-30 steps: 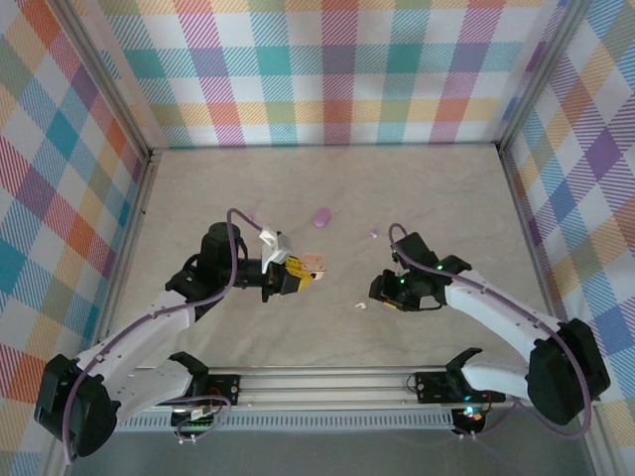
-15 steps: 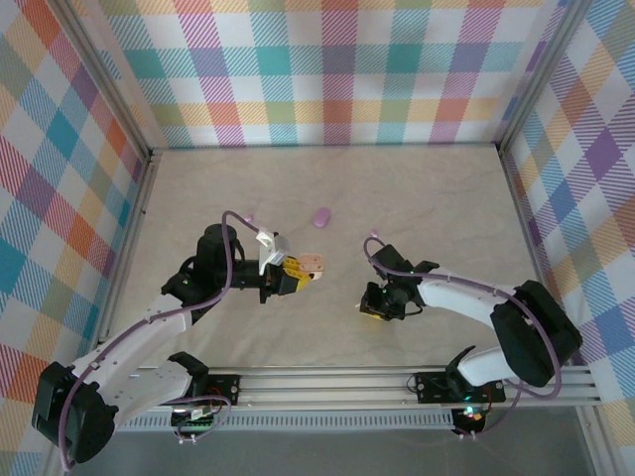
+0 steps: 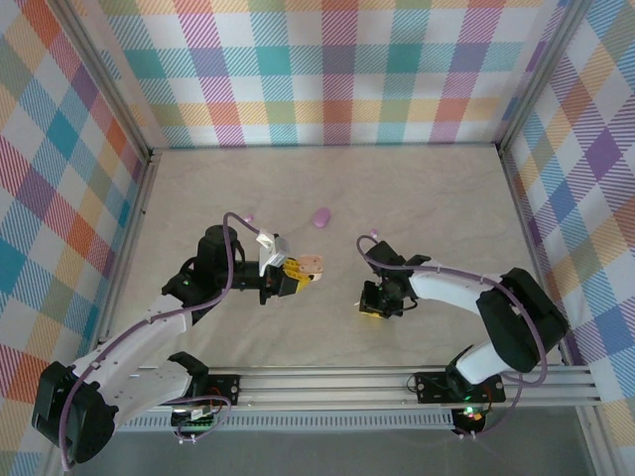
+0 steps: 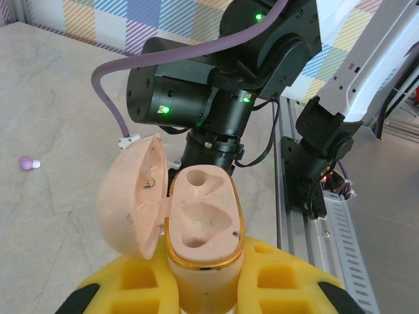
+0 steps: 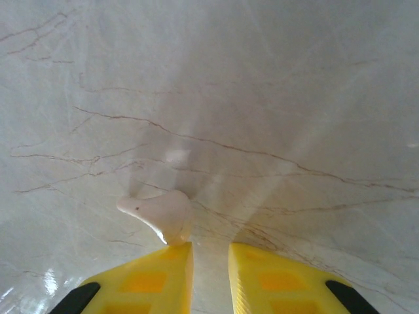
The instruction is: Insert wireless bluetooth earbuds into charging case
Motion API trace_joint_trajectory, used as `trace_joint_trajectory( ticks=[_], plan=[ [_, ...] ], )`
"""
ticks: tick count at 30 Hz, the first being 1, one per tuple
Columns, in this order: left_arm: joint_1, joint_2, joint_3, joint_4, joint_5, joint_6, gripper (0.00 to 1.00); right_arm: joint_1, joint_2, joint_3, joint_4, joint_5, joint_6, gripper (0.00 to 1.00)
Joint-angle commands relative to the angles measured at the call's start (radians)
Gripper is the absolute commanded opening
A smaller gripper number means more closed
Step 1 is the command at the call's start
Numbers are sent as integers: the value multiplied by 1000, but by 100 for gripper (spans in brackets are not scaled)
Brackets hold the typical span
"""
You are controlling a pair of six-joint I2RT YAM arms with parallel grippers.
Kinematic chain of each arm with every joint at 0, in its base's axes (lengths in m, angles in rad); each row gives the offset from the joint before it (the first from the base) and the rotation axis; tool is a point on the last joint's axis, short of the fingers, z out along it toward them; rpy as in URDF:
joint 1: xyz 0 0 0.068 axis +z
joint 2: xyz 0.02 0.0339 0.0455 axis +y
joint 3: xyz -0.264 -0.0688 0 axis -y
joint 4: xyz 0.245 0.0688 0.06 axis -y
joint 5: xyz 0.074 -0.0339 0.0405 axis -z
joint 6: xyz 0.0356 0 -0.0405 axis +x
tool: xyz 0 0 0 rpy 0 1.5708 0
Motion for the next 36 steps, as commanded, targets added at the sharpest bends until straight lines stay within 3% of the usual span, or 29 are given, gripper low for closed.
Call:
trace_joint_trajectory(
  ticks=[1,10,13,17,20,36],
  plan=[
    [12,-19,-6,-7,3,23,0,2,39,58,18,63,-78,23],
    [12,-25,-2,-19,-1,27,0,-9,1,107,-75,98,-127,23],
    [12,-24,-2,-17,-2,29,0,-9,-48,81,-70,76,-55,25],
    [12,-18,-1,-8,1,28,0,-9,-107,18,2,45,118,41],
    [12,-16,0,-4,7,27,0,-9,-118,-13,48,39,217,44],
    [12,-27,-8,-1,16,27,0,-9,1,24,99,80,307,38]
  ],
)
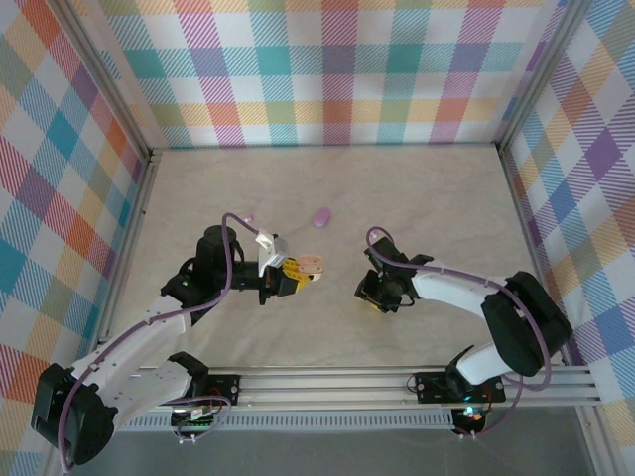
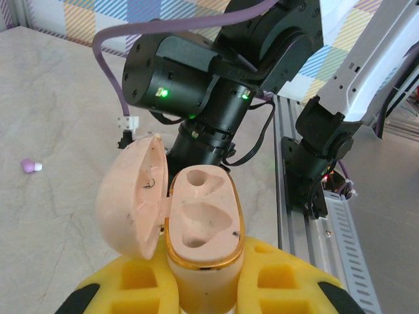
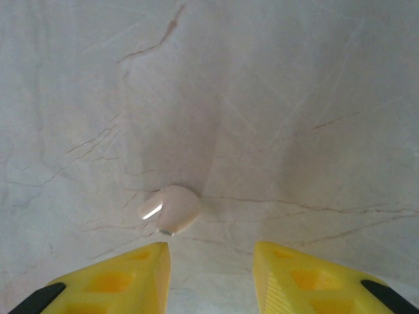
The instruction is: Insert wireless bluetooth earbuds into charging case
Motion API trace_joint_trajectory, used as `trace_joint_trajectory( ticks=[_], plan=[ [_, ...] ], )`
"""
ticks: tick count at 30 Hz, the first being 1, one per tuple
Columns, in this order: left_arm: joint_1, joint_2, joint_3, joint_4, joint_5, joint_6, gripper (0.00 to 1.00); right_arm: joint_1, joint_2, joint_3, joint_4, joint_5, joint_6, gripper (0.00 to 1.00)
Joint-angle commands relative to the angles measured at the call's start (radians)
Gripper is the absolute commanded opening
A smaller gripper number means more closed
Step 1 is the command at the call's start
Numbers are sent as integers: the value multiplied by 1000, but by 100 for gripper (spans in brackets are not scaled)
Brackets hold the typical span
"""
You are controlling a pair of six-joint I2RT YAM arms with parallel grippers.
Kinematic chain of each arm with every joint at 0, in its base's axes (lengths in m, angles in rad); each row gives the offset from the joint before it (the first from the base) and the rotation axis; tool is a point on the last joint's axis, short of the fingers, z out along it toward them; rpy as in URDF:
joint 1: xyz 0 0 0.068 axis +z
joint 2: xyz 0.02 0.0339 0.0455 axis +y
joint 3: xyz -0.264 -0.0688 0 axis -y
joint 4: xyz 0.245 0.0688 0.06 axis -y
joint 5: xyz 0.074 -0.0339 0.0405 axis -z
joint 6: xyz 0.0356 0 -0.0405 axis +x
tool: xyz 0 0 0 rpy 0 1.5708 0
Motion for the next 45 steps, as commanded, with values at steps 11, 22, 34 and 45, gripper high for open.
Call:
trace_joint_trajectory(
  ticks=[11,22,34,45],
  plan=[
    [12,-15,-10,0,16,27,0,-6,30,86,-29,22,6,36],
    [12,0,-7,2,26,31,0,-7,109,192,-142,60,-49,33],
    [12,-4,-7,-8,25,39,0,-8,144,202,-153,66,-66,29],
    [12,6,1,-10,30,40,0,-6,114,230,-164,78,-84,34]
  ],
)
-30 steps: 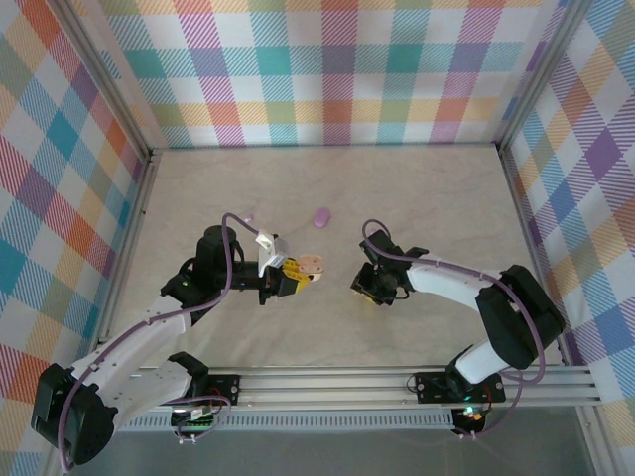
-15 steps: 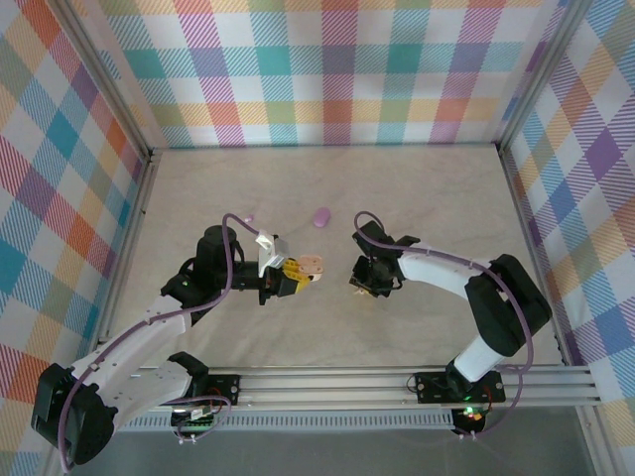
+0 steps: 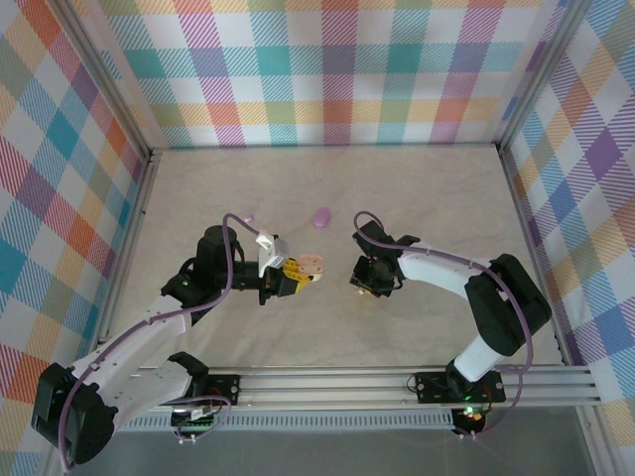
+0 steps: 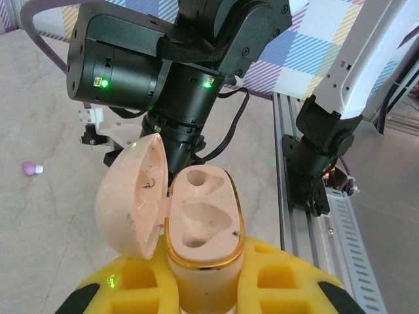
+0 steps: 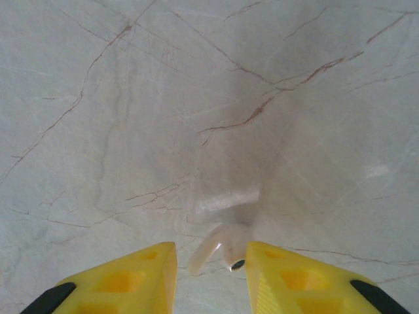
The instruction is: Insert wireless bluetooth earbuds into charging case
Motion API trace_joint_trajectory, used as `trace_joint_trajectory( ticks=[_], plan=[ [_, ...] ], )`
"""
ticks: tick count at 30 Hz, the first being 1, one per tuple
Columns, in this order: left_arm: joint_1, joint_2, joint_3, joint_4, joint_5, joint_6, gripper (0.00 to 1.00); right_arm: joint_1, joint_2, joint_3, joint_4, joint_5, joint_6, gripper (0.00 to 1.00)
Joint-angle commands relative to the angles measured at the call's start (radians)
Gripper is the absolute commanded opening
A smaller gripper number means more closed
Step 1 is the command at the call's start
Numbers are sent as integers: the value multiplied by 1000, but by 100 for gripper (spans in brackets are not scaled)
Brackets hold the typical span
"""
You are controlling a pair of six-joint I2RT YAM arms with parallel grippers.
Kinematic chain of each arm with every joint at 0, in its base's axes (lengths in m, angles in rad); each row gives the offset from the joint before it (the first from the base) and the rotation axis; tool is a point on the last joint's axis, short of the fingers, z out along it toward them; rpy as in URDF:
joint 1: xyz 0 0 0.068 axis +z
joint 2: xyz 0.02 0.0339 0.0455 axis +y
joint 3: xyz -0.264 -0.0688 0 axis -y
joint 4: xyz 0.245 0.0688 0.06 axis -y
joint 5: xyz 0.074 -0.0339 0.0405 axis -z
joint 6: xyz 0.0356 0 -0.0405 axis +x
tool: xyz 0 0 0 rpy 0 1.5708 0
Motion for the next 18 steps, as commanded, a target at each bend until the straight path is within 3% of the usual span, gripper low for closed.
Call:
trace_joint_trajectory(
  ticks=[1,18],
  plan=[
    [12,3,2,-11,28,20,0,-1,-13,41,-52,18,-24,34],
    [12,6,0,-10,35,23,0,22,0,25,-53,6,-11,35]
  ],
)
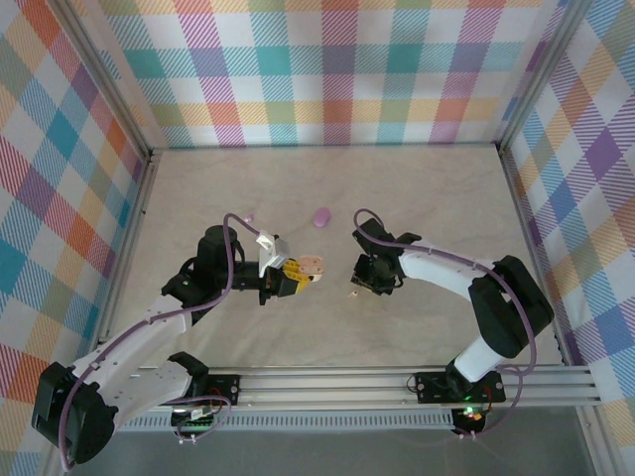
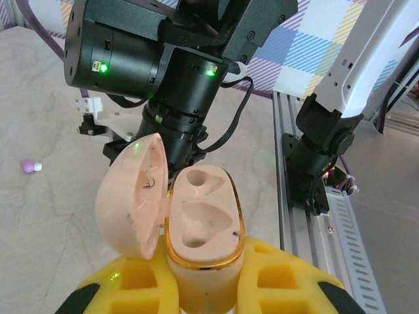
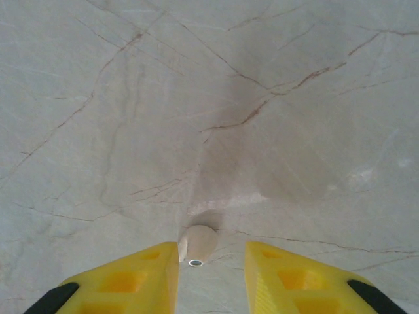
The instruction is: Insert wireless bluetooth earbuds into charging case
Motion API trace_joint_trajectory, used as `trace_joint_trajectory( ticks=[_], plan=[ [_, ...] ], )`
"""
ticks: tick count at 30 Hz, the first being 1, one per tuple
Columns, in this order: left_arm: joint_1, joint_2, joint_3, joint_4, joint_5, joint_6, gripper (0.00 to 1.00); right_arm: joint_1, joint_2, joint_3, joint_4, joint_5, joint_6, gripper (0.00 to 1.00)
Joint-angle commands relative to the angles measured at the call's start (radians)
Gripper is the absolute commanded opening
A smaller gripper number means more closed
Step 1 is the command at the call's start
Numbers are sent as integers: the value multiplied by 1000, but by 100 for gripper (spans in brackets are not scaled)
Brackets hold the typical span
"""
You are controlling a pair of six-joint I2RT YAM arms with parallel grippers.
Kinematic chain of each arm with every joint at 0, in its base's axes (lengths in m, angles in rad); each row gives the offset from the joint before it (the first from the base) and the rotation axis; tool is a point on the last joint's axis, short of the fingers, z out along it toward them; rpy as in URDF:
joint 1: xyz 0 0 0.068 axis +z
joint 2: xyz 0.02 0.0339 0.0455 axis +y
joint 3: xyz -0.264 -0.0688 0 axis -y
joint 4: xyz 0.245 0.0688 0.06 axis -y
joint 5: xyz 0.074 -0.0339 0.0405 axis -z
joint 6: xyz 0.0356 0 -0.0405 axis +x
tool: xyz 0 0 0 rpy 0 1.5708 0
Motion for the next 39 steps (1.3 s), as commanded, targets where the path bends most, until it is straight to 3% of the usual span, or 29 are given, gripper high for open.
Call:
trace_joint_trajectory(
  ticks=[1,25,30,39],
  plan=[
    [12,3,0,-5,35,21,0,19,23,6,-12,-14,7,36],
    [12,-6,-3,-18,31,25,0,53,90,51,-30,-20,-14,34],
    [12,-10,-3,-20,28,26,0,59,98,57,-37,-23,-25,28],
    [12,-18,-4,-25,30,26,0,59,111,57,-44,-20,-34,27]
  ],
)
